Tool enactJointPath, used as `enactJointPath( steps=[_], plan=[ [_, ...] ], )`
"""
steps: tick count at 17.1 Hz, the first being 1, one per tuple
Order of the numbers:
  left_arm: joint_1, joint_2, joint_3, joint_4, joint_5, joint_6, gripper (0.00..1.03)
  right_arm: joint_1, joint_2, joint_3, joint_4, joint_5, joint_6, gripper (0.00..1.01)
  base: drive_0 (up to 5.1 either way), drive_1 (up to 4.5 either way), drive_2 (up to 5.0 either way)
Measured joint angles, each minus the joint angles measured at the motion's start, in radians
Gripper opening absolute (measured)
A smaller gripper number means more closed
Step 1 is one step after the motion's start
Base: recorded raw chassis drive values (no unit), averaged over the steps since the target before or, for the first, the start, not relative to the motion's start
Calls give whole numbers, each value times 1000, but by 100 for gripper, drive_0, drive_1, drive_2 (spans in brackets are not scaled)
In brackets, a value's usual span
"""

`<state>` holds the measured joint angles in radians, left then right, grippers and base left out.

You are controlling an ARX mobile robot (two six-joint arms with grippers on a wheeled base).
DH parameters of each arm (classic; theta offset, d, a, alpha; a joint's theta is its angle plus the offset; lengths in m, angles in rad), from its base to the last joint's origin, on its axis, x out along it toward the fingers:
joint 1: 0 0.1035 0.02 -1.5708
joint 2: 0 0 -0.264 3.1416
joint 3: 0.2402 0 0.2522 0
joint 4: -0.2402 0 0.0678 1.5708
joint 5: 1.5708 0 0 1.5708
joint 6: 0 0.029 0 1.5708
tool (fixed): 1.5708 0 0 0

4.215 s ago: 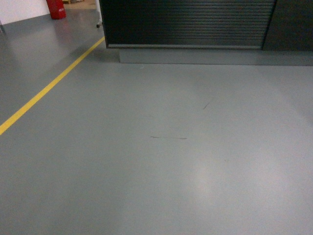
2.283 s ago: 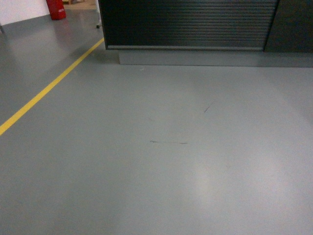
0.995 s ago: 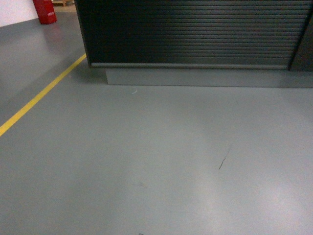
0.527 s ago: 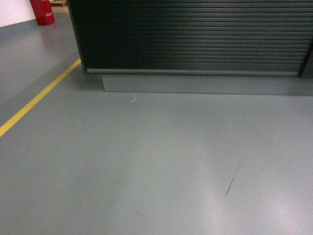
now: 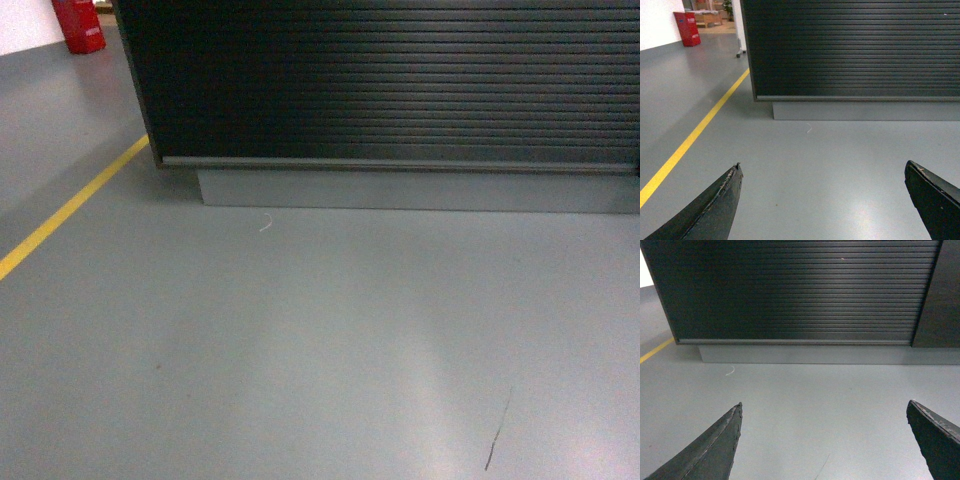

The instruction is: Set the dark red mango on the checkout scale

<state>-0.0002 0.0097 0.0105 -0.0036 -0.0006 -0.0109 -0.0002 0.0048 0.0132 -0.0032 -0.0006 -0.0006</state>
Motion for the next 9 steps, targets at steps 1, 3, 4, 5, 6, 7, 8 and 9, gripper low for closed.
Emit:
enactJointPath(
  steps=[1,3,4,5,6,7,8,9],
  plan=[
    [0,0,0,1,0,0,98,0,0,0,-2,0,0,98,-4,416,-424],
    [0,0,0,0,-1,0,98,0,0,0,0,0,0,98,-4,416,-424],
    [0,0,0,0,0,0,98,0,0,0,0,0,0,98,9,417,-398],
    [0,0,0,1,-1,0,98,0,0,0,0,1,0,98,9,417,-398],
    [0,0,0,1,0,0,98,0,0,0,0,0,0,98,3,390,-383],
    [0,0,0,1,0,0,98,0,0,0,1,1,0,98,5,382,-372],
    [0,0,0,-2,1,0,98,0,0,0,-3,0,0,98,9,376,-357],
    [0,0,0,0,0,0,98,0,0,0,0,0,0,98,9,371,-353]
  ],
)
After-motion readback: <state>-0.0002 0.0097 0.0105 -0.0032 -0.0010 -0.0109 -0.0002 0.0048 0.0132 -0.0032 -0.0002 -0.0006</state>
